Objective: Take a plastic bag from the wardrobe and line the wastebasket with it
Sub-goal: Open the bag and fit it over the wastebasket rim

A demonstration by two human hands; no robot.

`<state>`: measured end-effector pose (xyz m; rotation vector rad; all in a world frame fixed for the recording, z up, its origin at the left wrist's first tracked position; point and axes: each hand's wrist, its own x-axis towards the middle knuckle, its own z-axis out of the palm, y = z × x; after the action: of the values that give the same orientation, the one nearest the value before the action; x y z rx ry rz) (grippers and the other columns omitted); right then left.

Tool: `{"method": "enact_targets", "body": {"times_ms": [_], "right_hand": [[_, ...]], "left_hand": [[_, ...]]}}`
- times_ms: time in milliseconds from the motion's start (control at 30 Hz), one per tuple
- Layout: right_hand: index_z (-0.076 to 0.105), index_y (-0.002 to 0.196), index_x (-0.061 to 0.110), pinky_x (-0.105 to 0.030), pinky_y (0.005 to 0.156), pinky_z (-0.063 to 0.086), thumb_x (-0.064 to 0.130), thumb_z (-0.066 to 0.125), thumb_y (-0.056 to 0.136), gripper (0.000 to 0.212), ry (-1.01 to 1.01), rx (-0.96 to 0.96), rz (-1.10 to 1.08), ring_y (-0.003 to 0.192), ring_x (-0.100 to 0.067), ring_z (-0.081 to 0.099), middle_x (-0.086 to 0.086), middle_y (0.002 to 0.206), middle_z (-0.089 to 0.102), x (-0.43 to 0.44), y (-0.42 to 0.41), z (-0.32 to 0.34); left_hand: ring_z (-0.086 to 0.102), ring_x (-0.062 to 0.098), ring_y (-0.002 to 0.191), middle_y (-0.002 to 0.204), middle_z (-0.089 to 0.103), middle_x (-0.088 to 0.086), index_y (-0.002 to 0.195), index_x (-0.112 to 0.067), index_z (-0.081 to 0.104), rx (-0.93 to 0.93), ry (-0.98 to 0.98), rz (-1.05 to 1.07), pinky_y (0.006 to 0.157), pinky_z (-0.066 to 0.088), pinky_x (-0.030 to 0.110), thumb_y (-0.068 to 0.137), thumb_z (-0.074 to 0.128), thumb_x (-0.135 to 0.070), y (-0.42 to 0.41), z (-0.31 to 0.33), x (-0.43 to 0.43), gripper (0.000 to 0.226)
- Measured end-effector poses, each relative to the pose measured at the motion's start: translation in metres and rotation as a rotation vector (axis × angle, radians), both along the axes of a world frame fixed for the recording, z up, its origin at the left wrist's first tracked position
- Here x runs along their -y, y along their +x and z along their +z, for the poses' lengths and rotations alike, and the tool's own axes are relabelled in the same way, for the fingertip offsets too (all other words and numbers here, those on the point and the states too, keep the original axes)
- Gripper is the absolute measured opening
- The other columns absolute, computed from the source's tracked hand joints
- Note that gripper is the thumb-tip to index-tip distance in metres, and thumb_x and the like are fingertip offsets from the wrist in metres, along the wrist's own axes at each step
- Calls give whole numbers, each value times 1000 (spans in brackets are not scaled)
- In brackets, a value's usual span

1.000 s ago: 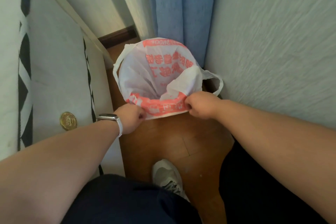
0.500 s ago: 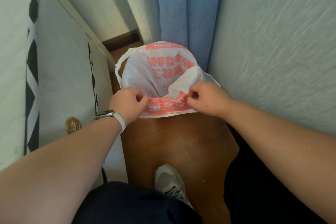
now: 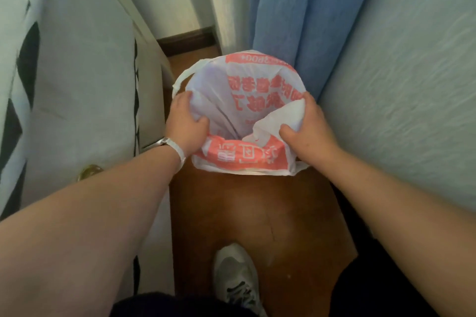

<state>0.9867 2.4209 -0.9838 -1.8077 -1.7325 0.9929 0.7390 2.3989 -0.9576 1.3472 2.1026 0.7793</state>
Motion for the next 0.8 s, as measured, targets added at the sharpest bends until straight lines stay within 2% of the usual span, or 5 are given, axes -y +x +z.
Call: {"method": "enact_targets", "body": {"times_ms": [133,400,600,700,800], "right_hand": [[10,152,23,-47,108,39,34,66,77,94,-25,-78,-32,133,-28,42,-8,148,40,2,-4,-5],[16,147,29,-44,109,40,45,62,85,78,-131,-227,-10,129,-20,45,4,145,41,9,1,-2],[20,147,38,-47,110,40,63,63,73,89,-56,-161,64,133,-15,43,7,146,42,12,14,11],[19,152,31,-42,116,31,48,72,80,91,-49,-66,191,140,-17,33,1,154,32,13,23,16],[18,153,28,-38,117,30,48,74,79,95,-40,-19,290,143,-16,30,1,157,28,11,31,15]], "left_hand": [[52,0,83,95,48,-26,136,-33,37,149,11,45,65,43,20,89,54,-6,-1,-9,-3,56],[59,11,97,104,55,-14,139,-30,34,287,-52,74,69,49,26,89,55,-12,-2,-6,1,57],[42,22,132,145,40,-1,144,-30,30,-168,80,-49,107,42,47,85,63,-33,15,18,-3,67],[42,21,133,146,44,-1,143,-27,35,-330,84,-271,110,39,47,88,56,-46,42,29,-3,62],[57,18,114,132,57,-5,135,-29,46,-431,-11,-628,98,50,39,92,47,-55,69,30,5,50]]}}
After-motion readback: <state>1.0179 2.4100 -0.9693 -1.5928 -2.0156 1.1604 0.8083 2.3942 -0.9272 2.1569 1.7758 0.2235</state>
